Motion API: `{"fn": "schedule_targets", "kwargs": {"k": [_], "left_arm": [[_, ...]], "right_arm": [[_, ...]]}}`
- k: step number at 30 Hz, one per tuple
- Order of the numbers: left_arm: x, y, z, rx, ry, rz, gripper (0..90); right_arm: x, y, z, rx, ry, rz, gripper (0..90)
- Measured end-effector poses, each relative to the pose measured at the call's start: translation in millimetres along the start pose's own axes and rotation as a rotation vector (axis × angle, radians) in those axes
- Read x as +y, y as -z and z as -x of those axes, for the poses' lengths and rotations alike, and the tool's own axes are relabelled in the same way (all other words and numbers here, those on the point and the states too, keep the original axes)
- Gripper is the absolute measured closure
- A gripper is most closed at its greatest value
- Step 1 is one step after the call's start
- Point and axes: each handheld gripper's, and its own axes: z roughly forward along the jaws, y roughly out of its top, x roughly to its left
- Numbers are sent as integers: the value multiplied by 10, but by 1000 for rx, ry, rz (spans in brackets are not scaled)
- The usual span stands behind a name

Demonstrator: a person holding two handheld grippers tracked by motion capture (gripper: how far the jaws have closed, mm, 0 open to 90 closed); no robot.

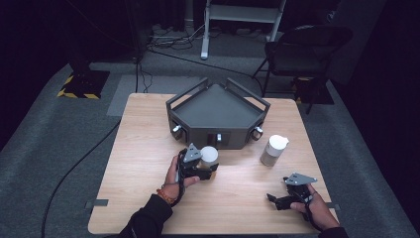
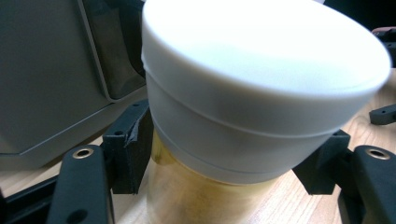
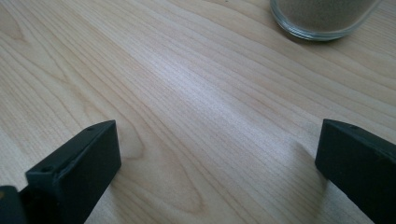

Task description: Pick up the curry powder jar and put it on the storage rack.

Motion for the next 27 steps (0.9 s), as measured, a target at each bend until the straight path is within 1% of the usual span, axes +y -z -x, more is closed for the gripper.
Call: {"fn": "schedule_targets", "kwargs": {"k": [3, 10, 14, 19, 22, 25, 27], "left_arm": [[35, -3, 31, 13, -21, -9, 321], [91, -5, 85, 40, -26, -22, 335], [110, 0, 108, 51, -40, -18, 338], [136, 33, 119, 63, -37, -5, 340], [167, 57, 142, 76, -42, -8, 340], [212, 89, 149, 77, -47, -16, 341], [224, 108, 157, 79, -34, -12, 341]], "right_arm": [[0, 0, 0, 0, 0, 0, 0], [0, 0, 0, 0, 0, 0, 0], [-1, 2, 5, 2, 2, 0, 0], [-2, 3, 8, 4, 4, 0, 0], [-3, 4, 9, 4, 4, 0, 0], [-3, 4, 8, 4, 4, 0, 0], [-3, 4, 9, 4, 4, 0, 0]]}}
